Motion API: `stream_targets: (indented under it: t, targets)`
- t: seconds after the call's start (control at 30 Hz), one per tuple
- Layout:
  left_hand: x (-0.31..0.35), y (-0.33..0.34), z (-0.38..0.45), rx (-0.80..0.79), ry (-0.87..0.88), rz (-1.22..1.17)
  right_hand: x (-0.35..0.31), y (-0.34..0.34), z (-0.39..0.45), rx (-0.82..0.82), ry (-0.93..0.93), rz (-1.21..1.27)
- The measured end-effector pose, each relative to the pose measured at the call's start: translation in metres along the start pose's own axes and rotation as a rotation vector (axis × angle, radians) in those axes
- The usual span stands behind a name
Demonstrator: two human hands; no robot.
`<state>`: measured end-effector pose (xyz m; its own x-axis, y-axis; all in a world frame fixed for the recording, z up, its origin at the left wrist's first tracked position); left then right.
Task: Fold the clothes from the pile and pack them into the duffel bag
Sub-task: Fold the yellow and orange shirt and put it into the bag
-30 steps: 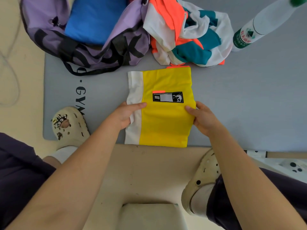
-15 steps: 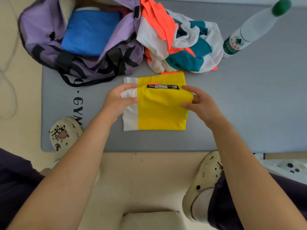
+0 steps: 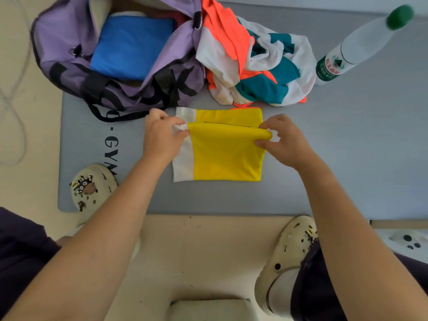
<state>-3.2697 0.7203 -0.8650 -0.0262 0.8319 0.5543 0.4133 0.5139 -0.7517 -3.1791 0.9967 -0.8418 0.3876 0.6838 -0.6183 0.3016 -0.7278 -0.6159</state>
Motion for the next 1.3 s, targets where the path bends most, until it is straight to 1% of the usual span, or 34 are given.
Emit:
stream_targets:
  t: [0.03,0.07,0.1,0.13,0.2,0.23,0.27,0.3,0.37,0.4,0.47,0.5,0.53,0.57,0.6,0.7,0.83,0.93,0.97,1.0,1.07,1.1,1.13,1.2,1.27,1.3]
  targets:
    - [0.003,-0.005,0.000,-0.016,0.044,0.035,0.000,0.000,0.000,-0.047,0.013,0.071]
    - [0.007,-0.008,-0.001,-0.065,0.095,0.045,0.001,0.001,-0.001,-0.103,0.031,0.154]
    - [0.010,-0.010,-0.001,-0.158,0.130,0.019,0.001,0.002,-0.002,-0.162,0.046,0.252]
    - [0.013,-0.009,-0.001,-0.293,0.132,-0.030,0.000,0.003,-0.005,-0.221,0.060,0.361]
    - [0.019,-0.006,-0.007,-0.612,0.054,-0.118,0.001,0.006,-0.010,-0.329,0.090,0.553]
    - [0.023,-0.005,-0.012,-0.733,0.025,-0.173,0.003,0.008,-0.012,-0.377,0.109,0.631]
    - [0.028,-0.007,-0.015,-0.809,0.019,-0.254,0.005,0.011,-0.015,-0.415,0.131,0.699]
    - [0.032,-0.009,-0.016,-0.847,0.020,-0.366,0.009,0.014,-0.017,-0.437,0.151,0.759]
    - [0.032,-0.010,-0.012,-0.841,-0.001,-0.581,0.017,0.018,-0.016,-0.443,0.189,0.856]
    - [0.028,-0.007,-0.007,-0.797,-0.026,-0.640,0.021,0.020,-0.014,-0.430,0.213,0.883]
    - [0.008,0.007,0.005,-0.612,-0.138,-0.678,0.033,0.026,-0.006,-0.353,0.285,0.840]
    - [-0.007,0.017,0.009,-0.513,-0.225,-0.689,0.040,0.029,-0.001,-0.287,0.332,0.778]
    - [-0.021,0.029,0.009,-0.452,-0.311,-0.695,0.047,0.032,0.003,-0.216,0.377,0.720]
    - [-0.031,0.043,0.004,-0.444,-0.380,-0.687,0.052,0.037,0.006,-0.159,0.414,0.683]
    - [-0.040,0.056,-0.002,-0.469,-0.432,-0.664,0.056,0.043,0.008,-0.126,0.437,0.664]
    - [-0.056,0.077,-0.015,-0.507,-0.515,-0.604,0.066,0.058,0.006,-0.099,0.465,0.600]
    - [-0.059,0.087,-0.022,-0.567,-0.517,-0.556,0.073,0.073,-0.006,-0.137,0.503,0.588]
    - [-0.060,0.088,-0.030,-0.543,-0.550,-0.590,0.076,0.092,-0.020,-0.232,0.577,0.549]
    - [-0.059,0.088,-0.033,-0.550,-0.553,-0.620,0.076,0.097,-0.024,-0.236,0.582,0.594]
    - [-0.057,0.089,-0.037,-0.564,-0.556,-0.689,0.074,0.101,-0.027,-0.217,0.573,0.691]
    - [-0.049,0.091,-0.042,-0.602,-0.562,-0.909,0.065,0.104,-0.030,-0.138,0.534,0.957]
    - [-0.043,0.091,-0.044,-0.622,-0.564,-0.998,0.059,0.101,-0.029,-0.091,0.510,1.041]
    - [-0.037,0.088,-0.045,-0.628,-0.564,-1.043,0.054,0.096,-0.028,-0.048,0.491,1.056]
    - [-0.025,0.070,-0.037,-0.599,-0.538,-1.063,0.038,0.078,-0.022,-0.007,0.460,0.982]
    - [-0.010,0.033,-0.021,-0.553,-0.472,-1.034,0.014,0.053,-0.017,0.003,0.431,0.942]
    - [0.000,0.008,-0.010,-0.536,-0.424,-1.007,-0.002,0.039,-0.014,-0.009,0.385,0.962]
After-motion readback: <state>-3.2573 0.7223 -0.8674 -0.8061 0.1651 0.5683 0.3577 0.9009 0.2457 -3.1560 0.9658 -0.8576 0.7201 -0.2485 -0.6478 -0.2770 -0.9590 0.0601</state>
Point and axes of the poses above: each hand's wrist, its own z-axis towards the middle knuckle, its own y-axis out of the palm, x = y × z, the point moved 8 cm from there along z, towards the middle knuckle, and after that the axes turned 6 degrees about -x, right-handed, at the moved point
